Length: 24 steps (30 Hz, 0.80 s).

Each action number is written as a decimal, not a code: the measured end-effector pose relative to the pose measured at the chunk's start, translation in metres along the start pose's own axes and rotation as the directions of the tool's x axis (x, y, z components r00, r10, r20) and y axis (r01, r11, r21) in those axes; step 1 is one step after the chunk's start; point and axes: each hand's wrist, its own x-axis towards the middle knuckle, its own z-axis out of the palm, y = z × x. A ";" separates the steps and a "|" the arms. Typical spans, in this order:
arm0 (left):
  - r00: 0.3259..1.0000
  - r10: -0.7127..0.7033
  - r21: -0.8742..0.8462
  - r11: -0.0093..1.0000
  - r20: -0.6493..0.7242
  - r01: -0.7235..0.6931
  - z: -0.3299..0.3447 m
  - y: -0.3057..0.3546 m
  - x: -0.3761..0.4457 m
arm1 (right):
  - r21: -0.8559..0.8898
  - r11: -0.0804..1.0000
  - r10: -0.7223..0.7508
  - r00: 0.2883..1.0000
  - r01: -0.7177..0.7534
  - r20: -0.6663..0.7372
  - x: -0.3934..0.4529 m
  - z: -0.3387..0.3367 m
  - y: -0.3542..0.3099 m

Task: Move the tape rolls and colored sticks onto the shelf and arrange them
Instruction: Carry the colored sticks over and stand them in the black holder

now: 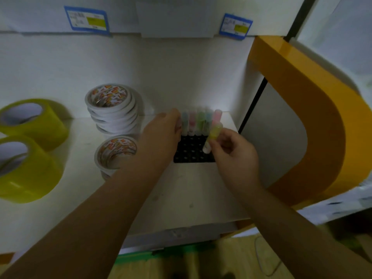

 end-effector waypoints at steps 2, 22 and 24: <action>1.000 -0.014 0.007 1.000 0.010 0.014 0.002 0.001 0.002 | -0.005 1.000 -0.009 1.000 0.009 0.009 0.010 0.011 -0.001; 0.996 -0.007 -0.065 0.998 0.090 0.013 0.002 -0.003 0.004 | -0.413 0.904 -0.039 0.983 0.113 0.182 0.054 0.060 0.013; 0.996 -0.019 -0.050 0.998 0.087 0.023 0.003 -0.002 0.004 | -0.437 0.890 -0.052 0.981 0.130 0.186 0.053 0.060 0.012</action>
